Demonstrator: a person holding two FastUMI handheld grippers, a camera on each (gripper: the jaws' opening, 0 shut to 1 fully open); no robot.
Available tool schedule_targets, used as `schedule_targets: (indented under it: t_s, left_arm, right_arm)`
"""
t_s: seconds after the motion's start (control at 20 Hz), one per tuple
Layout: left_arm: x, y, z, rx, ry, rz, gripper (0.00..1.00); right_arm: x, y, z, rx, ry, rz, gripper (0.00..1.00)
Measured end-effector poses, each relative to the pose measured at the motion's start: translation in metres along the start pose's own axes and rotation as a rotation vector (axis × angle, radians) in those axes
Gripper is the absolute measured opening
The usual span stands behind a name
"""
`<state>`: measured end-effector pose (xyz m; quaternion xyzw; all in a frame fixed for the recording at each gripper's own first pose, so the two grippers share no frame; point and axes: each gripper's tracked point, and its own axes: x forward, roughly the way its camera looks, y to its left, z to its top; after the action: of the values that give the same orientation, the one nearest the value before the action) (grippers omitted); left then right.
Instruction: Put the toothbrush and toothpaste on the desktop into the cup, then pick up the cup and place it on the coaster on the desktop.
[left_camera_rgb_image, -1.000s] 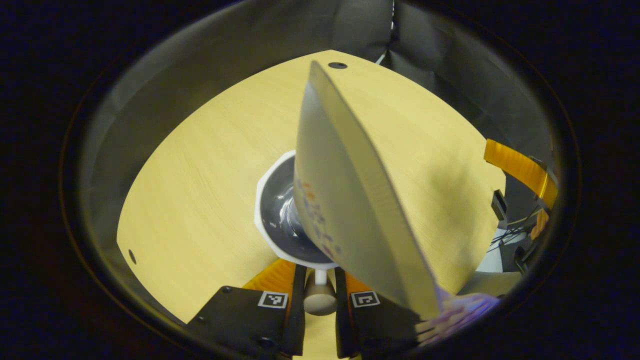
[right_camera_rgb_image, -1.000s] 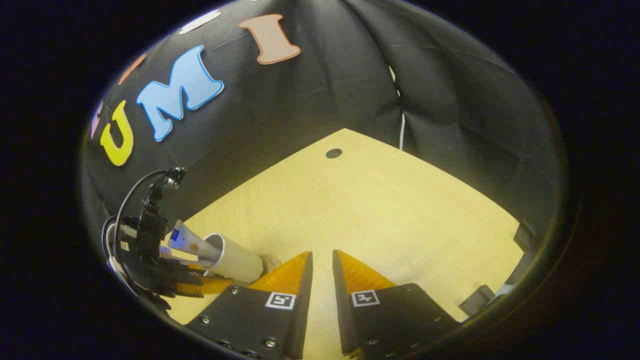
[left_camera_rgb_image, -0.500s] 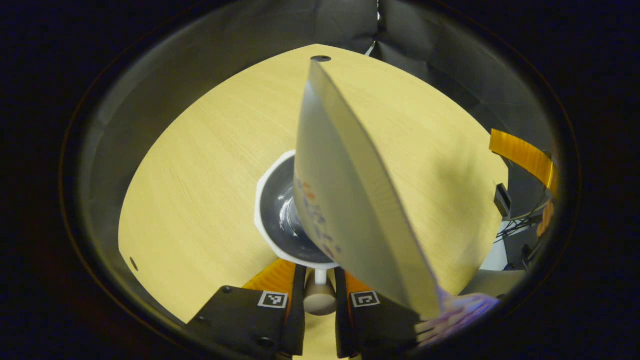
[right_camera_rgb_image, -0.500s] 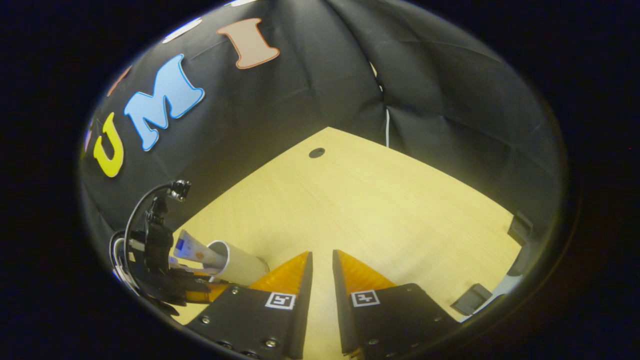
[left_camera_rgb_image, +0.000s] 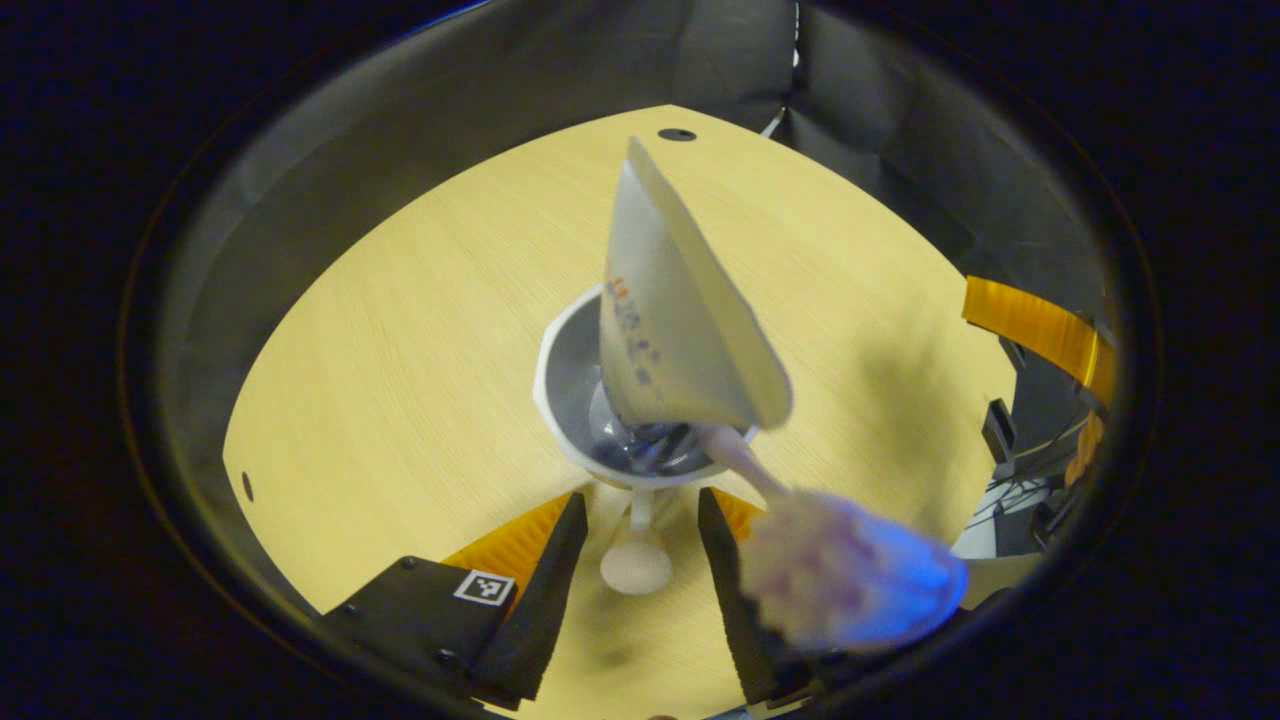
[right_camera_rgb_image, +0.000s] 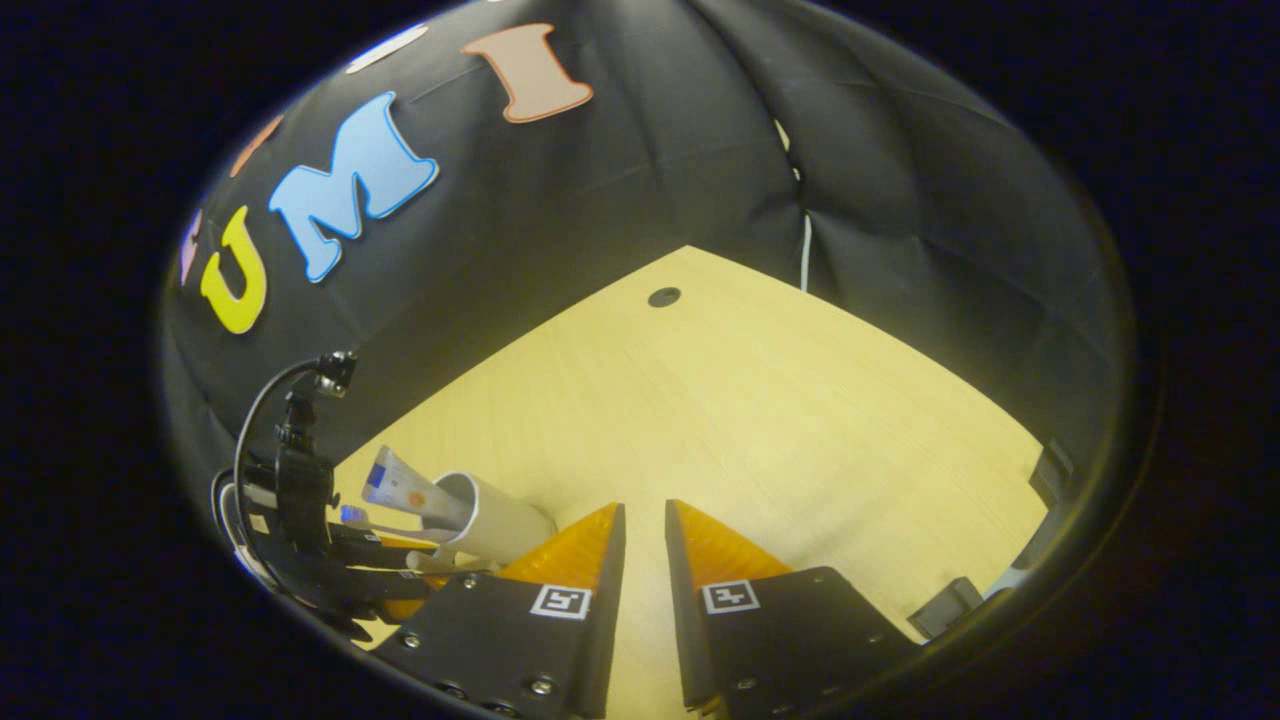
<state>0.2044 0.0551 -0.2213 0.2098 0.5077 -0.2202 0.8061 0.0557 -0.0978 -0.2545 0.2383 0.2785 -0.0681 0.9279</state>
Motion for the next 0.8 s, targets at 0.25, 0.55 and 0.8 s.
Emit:
schedule_targets:
  t_s: [0.25, 0.55, 0.8]
  left_arm:
    - [-0.088, 0.025, -0.009, -0.100, -0.168, 0.097, 0.77]
    - [-0.150, 0.019, 0.017, -0.188, -0.423, 0.182, 0.82]
    - [-0.206, 0.024, 0.026, -0.297, -0.603, 0.227, 0.87]
  right_arm:
    - [-0.007, 0.035, -0.003, -0.106, 0.013, 0.080, 0.26]
    - [-0.023, 0.074, 0.001, -0.242, -0.001, 0.170, 0.26]
    - [-0.042, 0.099, 0.022, -0.329, -0.061, 0.227, 0.26]
